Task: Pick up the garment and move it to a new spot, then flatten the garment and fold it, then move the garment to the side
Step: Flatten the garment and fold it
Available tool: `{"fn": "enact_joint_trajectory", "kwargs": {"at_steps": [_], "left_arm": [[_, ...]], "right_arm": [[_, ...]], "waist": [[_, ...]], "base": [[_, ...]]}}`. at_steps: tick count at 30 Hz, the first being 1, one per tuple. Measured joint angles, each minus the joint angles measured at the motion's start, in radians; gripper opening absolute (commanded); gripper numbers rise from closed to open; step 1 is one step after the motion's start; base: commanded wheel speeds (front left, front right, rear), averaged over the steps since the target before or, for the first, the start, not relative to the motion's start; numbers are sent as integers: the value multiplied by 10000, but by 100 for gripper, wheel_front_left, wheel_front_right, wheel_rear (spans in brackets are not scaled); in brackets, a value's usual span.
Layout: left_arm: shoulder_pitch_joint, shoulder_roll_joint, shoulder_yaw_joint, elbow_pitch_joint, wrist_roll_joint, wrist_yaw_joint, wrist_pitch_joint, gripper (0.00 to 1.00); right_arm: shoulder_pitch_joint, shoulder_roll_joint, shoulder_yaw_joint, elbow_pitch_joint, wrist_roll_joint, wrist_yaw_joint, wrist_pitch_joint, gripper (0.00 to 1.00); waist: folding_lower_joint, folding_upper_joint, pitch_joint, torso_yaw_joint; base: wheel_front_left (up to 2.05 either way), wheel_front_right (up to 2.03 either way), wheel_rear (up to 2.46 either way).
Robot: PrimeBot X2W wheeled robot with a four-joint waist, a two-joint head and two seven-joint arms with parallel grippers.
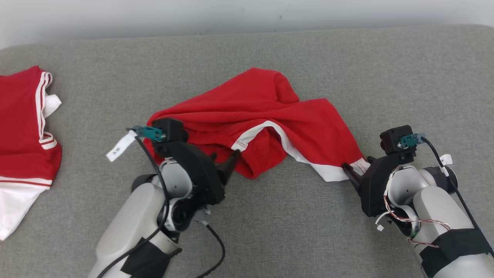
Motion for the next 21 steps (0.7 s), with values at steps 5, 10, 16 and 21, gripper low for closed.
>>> {"fn": "enact_joint_trajectory", "kwargs": {"at_steps": [5, 10, 16, 21], "left_arm": [[-200, -13, -779, -232, -637, 169, -121, 100], [-423, -8, -978, -27, -901, 403, -311, 100], [-670, -12, -1208, 619, -817, 550, -433, 100], [-828, -12, -1141, 938, -878, 600, -631, 100]], "right_arm": [[16, 15, 17, 213, 2, 0, -4, 100], [-3, 240, 176, 280, 0, 0, -13, 100], [-162, 244, 194, 328, 0, 15, -69, 100], [-189, 236, 180, 384, 0, 50, -176, 100]], "waist": [[0, 0, -153, -47], [0, 0, -177, -193], [0, 0, -16, -301], [0, 0, 35, -304]], "base": [[0, 0, 0], [0, 0, 0], [0, 0, 0], [0, 0, 0]]}}
